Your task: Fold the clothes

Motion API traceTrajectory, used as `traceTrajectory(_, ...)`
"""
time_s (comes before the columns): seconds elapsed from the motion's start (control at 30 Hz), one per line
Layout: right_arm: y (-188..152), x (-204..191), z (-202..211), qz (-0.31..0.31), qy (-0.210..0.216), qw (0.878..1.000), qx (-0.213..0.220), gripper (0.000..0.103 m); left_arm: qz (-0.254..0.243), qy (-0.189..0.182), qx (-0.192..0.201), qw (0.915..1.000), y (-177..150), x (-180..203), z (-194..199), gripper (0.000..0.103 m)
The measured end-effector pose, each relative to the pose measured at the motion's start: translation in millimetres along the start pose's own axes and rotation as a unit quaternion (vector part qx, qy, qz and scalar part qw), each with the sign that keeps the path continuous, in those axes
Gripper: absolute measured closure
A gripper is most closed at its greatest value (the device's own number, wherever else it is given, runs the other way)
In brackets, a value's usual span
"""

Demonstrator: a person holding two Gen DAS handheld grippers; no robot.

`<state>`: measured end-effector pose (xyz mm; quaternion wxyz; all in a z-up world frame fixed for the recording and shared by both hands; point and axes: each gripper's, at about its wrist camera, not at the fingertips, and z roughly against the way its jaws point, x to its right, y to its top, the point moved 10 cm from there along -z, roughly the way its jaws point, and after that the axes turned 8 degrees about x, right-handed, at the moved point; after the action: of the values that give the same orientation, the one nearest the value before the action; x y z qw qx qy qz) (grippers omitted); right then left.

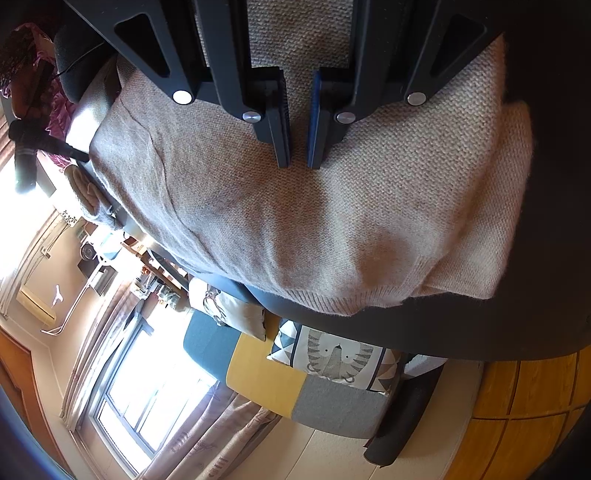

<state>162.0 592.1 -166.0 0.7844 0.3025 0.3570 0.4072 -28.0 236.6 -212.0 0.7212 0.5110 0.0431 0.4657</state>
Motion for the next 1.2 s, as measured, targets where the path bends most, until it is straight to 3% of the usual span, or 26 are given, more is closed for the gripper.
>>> traceTrajectory(0.07, 11.5, -11.8, 0.3, 0.008, 0.026, 1.000, 0.014, 0.081, 0.000, 0.000, 0.001, 1.0000, -0.3, 0.0, -0.1, 0.095)
traceTrajectory(0.13, 9.0, -26.7, -10.8, 0.051, 0.037, 0.998, -0.004, 0.085, -0.001, 0.001, 0.001, 1.0000, -0.6, 0.2, -0.1, 0.095)
traceTrajectory(0.3, -25.8, -26.2, -46.0, 0.101, 0.001, 0.991, -0.082, 0.091, -0.011, 0.002, -0.006, 0.9999, -0.4, 0.7, 0.9, 0.095)
traceTrajectory(0.43, -22.8, -3.0, -37.4, 0.048, -0.007, 0.997, -0.063, 0.091, -0.014, -0.001, -0.006, 0.9999, -1.1, 0.4, 2.6, 0.095)
traceTrajectory(0.53, -16.6, -7.6, -32.5, 0.031, 0.003, 0.997, -0.069, 0.091, -0.015, 0.005, -0.005, 0.9999, 0.0, 1.6, 4.2, 0.095)
traceTrajectory(0.7, 23.4, -49.8, -23.9, 0.061, 0.033, 0.997, -0.013, 0.088, -0.026, 0.002, 0.011, 0.9996, 16.1, 16.3, 13.9, 0.092)
traceTrajectory(0.83, 36.5, -87.6, -55.5, 0.114, 0.030, 0.993, -0.012, 0.088, -0.016, -0.010, 0.042, 0.9989, 49.3, 26.4, 10.6, 0.088)
traceTrajectory(0.97, 29.3, -113.1, -101.3, 0.165, 0.016, 0.986, -0.030, 0.087, -0.034, 0.034, 0.016, 0.9987, 69.8, 19.5, -27.8, 0.088)
traceTrajectory(1.03, 16.9, -115.3, -118.3, 0.180, 0.005, 0.983, -0.046, 0.078, -0.024, 0.042, 0.002, 0.9988, 72.4, 9.5, -46.8, 0.088)
traceTrajectory(1.13, 8.5, -110.7, -122.4, 0.175, 0.003, 0.984, -0.034, 0.077, 0.010, 0.082, -0.026, 0.9963, 63.0, -19.7, -66.9, 0.088)
traceTrajectory(1.2, 8.4, -105.4, -121.4, 0.159, 0.005, 0.987, -0.034, 0.077, 0.056, 0.092, -0.021, 0.9939, 58.4, -39.5, -63.1, 0.088)
